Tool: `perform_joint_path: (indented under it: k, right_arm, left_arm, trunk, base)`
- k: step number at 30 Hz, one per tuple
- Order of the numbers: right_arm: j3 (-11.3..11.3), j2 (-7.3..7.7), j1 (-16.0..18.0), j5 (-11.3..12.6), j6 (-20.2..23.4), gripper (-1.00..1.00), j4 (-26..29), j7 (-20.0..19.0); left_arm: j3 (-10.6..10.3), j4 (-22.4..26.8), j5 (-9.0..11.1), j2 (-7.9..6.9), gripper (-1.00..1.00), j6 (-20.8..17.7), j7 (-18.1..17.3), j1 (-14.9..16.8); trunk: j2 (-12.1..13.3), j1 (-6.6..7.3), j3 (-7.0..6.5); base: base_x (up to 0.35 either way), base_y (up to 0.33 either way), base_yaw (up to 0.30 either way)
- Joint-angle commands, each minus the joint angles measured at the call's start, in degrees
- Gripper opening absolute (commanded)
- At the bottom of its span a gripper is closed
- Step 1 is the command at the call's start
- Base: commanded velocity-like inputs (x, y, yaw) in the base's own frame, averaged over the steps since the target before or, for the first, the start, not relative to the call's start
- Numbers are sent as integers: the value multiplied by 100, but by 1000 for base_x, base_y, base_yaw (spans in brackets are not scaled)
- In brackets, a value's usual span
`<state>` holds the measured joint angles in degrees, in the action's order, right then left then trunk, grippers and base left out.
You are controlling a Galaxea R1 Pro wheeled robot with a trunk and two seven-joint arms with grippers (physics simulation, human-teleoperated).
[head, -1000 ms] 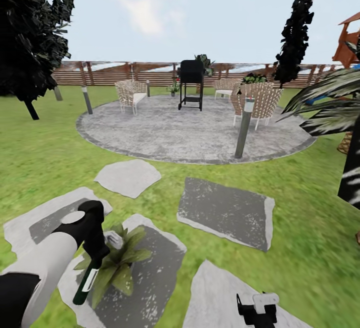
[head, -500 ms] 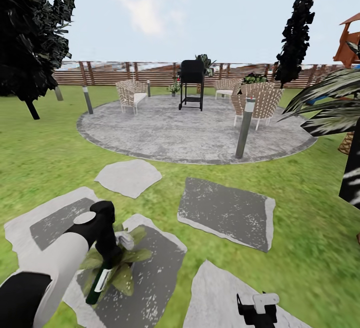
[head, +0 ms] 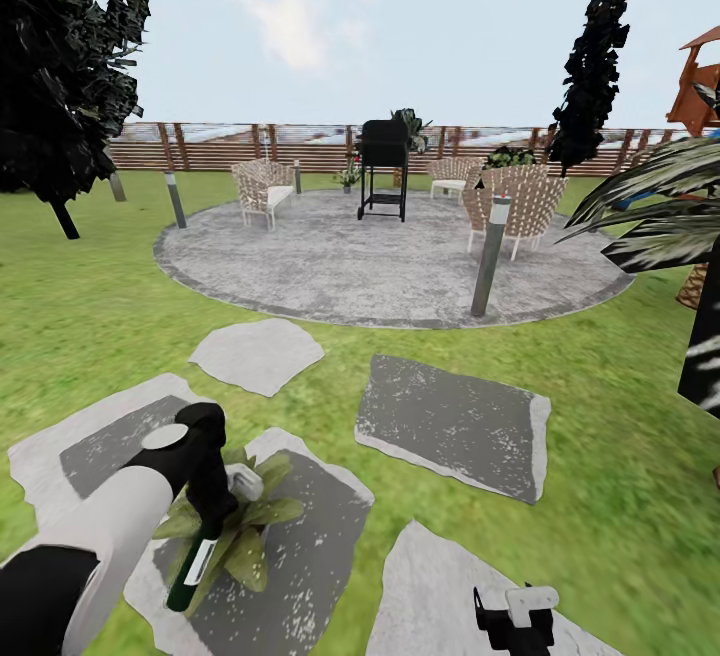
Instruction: Pick up the pesticide atomizer in the garden and spray insectifuge to fully cover both potted plants in the garden.
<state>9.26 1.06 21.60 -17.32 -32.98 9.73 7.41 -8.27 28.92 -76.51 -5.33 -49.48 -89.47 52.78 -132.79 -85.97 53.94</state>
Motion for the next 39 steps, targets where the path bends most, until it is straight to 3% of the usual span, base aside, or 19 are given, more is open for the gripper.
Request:
perform_joint_path:
  k: [1,9,23,35,39]
  right_arm:
    - [24,-1,3,-61,-16,100,-6,32]
    - [24,-1,3,-61,-16,100,-6,32]
    - [25,4,7,-61,-16,100,-6,32]
    - [30,8,4,-61,-16,100,-6,32]
    - [24,8,6,-61,-16,100,-6,32]
  left_arm:
    - [-34,8,-30,3,-100,-59,-53,3]
    - [-36,4,-30,-37,-100,-53,-53,1]
    - [-25,9,-30,-68,-100,-53,-53,29]
    - [-40,-12,-32,-433,-100,-45,-53,-23]
    - [-46,-47,-31,-449,-100,-49,-53,-38]
  trunk:
    - [-2,1,6]
    - [-2,1,6]
    - [-2,1,6]
    - [-2,1,6]
    - [-2,1,6]
  base:
    - [0,0,0]
    - [-87,15,0]
    - [-101,173,0]
    - [0,1,0]
    - [0,0,0]
